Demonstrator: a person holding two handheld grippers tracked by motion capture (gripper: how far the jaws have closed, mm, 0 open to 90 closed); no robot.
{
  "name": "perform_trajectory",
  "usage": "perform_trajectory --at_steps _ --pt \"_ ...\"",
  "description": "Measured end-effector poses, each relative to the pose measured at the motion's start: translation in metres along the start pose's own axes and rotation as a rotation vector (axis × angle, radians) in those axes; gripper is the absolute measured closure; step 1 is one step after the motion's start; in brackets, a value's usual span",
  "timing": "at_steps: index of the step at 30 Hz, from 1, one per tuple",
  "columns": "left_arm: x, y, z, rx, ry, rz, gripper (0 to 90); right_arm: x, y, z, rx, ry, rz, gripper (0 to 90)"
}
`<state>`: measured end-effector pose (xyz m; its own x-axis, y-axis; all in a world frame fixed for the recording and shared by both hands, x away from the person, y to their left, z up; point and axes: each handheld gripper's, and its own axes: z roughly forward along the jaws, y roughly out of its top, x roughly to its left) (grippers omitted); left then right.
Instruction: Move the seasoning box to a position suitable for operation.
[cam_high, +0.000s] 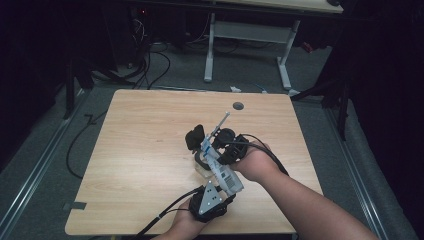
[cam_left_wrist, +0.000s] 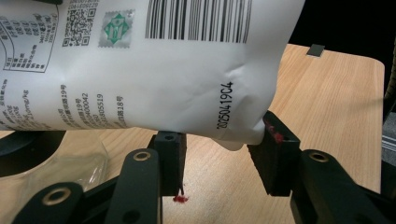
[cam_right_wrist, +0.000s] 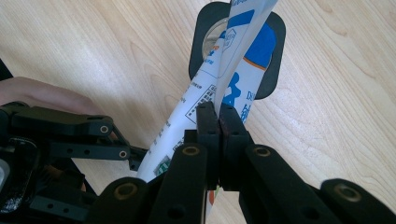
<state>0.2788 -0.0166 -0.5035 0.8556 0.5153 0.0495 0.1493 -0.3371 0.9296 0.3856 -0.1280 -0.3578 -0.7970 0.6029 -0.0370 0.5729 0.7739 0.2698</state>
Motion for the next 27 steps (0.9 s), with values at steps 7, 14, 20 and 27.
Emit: perform_trajectory --at_steps 7,14,20,27 --pt "-0.0002 0.003 -0.0003 -0.006 0.002 0.011 58.4 0.0 0.0024 -0.0021 0.0 -0.003 -0.002 89.6" --pt "-0.0005 0.0046 -0.0004 -0.013 0.001 0.011 58.4 -0.0008 0.0033 -0.0044 0.005 -0.002 -0.004 89.6" --pt "-0.0006 0.0053 -0.0002 -0.013 0.003 0.018 58.5 -0.0017 0.0028 -0.0063 0.003 0.005 0.005 89.6" --pt "-0.0014 0.0052 0.0007 -0.006 0.013 0.031 58.6 -0.0021 0.002 -0.0058 -0.003 0.008 0.005 89.5"
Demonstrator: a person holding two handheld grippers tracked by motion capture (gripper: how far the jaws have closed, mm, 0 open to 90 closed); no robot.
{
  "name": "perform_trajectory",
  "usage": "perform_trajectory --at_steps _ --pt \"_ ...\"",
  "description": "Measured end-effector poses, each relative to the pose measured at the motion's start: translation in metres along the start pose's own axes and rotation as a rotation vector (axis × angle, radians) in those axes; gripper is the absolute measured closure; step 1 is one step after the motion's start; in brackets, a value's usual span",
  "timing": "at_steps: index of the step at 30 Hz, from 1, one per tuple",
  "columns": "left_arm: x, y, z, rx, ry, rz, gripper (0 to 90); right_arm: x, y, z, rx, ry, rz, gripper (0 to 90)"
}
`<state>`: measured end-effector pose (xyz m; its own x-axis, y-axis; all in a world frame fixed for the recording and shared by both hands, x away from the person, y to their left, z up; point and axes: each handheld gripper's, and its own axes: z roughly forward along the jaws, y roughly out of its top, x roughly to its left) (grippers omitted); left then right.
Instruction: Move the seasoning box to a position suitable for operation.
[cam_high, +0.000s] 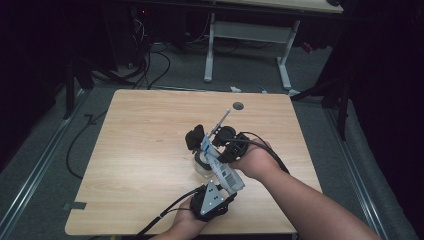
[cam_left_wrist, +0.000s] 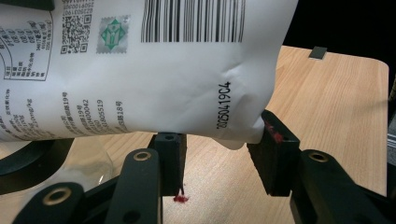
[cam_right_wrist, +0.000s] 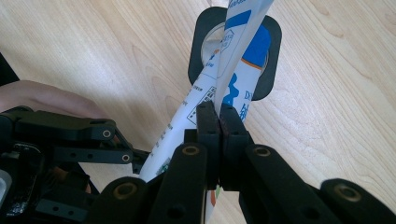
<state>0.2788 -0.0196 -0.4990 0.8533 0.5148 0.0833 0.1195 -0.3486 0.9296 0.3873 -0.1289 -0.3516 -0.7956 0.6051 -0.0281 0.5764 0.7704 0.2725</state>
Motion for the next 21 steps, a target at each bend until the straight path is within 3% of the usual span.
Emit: perform_trajectory --at_steps 21 --pt "-0.0007 0.0017 0.0011 0.001 0.0 0.007 58.7 -0.0031 0.0008 -0.0005 0.018 0.011 0.011 89.3"
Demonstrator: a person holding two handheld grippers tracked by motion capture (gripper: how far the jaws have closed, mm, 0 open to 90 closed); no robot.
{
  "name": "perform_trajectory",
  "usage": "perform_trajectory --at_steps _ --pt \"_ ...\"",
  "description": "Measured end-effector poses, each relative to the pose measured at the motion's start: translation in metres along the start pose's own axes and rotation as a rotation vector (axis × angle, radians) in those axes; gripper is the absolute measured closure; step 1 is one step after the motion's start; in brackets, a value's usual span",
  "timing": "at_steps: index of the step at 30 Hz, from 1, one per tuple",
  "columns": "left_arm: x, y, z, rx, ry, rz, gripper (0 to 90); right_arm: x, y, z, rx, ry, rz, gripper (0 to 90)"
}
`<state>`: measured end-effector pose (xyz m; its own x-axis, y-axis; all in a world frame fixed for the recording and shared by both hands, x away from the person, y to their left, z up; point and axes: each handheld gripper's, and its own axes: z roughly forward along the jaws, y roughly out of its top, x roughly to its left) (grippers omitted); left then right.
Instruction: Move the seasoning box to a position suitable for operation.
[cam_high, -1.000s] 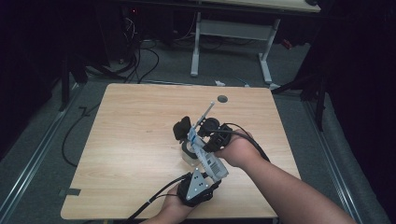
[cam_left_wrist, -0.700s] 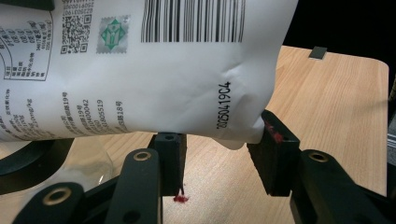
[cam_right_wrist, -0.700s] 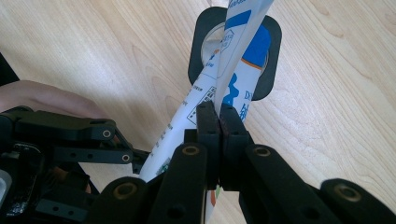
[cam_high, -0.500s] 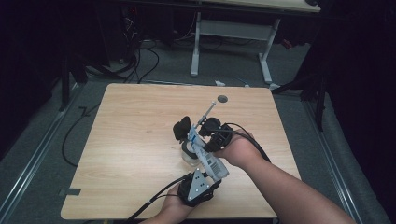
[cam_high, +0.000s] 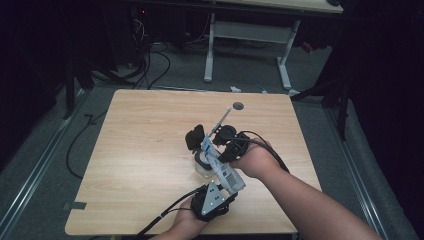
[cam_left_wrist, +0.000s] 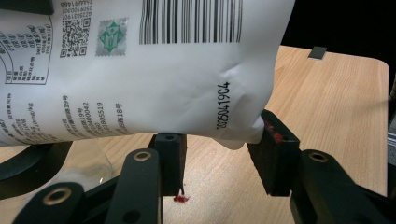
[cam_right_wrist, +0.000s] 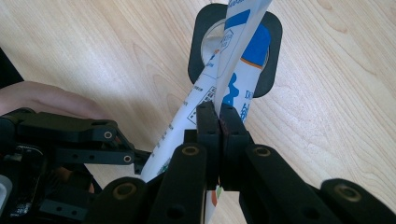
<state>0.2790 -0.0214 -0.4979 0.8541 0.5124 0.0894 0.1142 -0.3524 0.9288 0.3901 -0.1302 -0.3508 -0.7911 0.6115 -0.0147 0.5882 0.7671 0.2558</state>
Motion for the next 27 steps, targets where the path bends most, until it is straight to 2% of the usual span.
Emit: perform_trajectory --at_steps 27 --pt "0.0024 0.0061 -0.0019 -0.024 0.005 -0.003 58.7 0.0015 0.0069 -0.0041 -0.005 -0.016 -0.005 89.3"
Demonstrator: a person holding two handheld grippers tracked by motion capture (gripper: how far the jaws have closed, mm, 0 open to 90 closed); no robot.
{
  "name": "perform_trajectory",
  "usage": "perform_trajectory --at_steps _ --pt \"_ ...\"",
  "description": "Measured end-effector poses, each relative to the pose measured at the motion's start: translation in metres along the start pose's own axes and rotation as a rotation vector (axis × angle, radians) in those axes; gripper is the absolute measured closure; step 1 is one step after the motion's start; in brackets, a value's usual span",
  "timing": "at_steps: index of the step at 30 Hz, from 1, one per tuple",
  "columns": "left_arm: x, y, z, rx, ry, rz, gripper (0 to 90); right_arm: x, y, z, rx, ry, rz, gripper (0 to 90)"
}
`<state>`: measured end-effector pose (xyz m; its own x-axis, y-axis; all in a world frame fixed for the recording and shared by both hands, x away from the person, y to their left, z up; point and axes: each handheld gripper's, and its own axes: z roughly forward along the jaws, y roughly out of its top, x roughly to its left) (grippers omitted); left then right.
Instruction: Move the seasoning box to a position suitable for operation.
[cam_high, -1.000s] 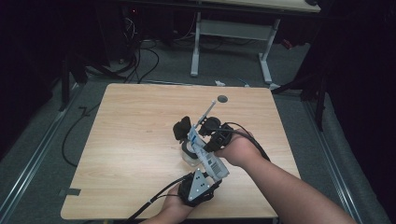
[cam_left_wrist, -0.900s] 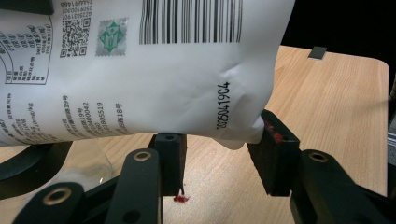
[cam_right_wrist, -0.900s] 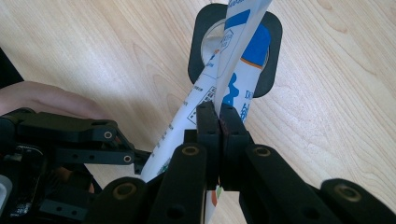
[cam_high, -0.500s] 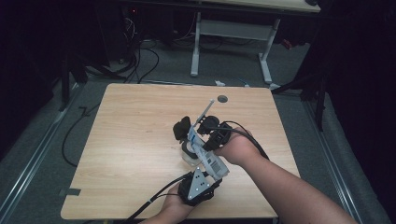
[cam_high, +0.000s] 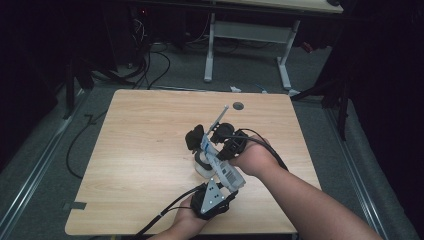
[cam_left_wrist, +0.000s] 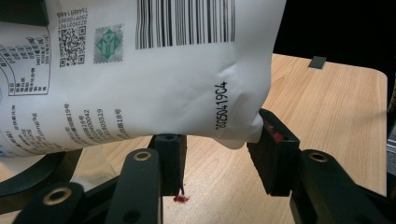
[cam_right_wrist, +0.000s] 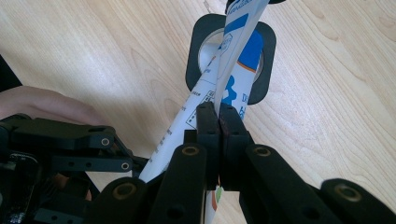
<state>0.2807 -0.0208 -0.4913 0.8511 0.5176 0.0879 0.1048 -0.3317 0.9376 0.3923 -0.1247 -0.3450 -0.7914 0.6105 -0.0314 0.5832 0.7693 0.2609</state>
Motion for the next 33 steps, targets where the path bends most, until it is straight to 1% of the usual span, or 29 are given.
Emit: perform_trajectory --at_steps 14,17,33 --pt "-0.0005 0.0006 0.0001 -0.004 0.002 0.008 58.8 0.0 0.0002 0.0001 -0.002 0.002 0.001 89.2" --pt "-0.0002 0.0002 0.0006 0.0 0.005 0.015 58.8 0.0 0.0002 0.0001 -0.002 0.001 0.001 89.3" --pt "0.0 0.0013 -0.0001 -0.005 0.003 0.012 58.9 -0.0004 0.0008 -0.0001 -0.002 0.0 -0.003 89.3"
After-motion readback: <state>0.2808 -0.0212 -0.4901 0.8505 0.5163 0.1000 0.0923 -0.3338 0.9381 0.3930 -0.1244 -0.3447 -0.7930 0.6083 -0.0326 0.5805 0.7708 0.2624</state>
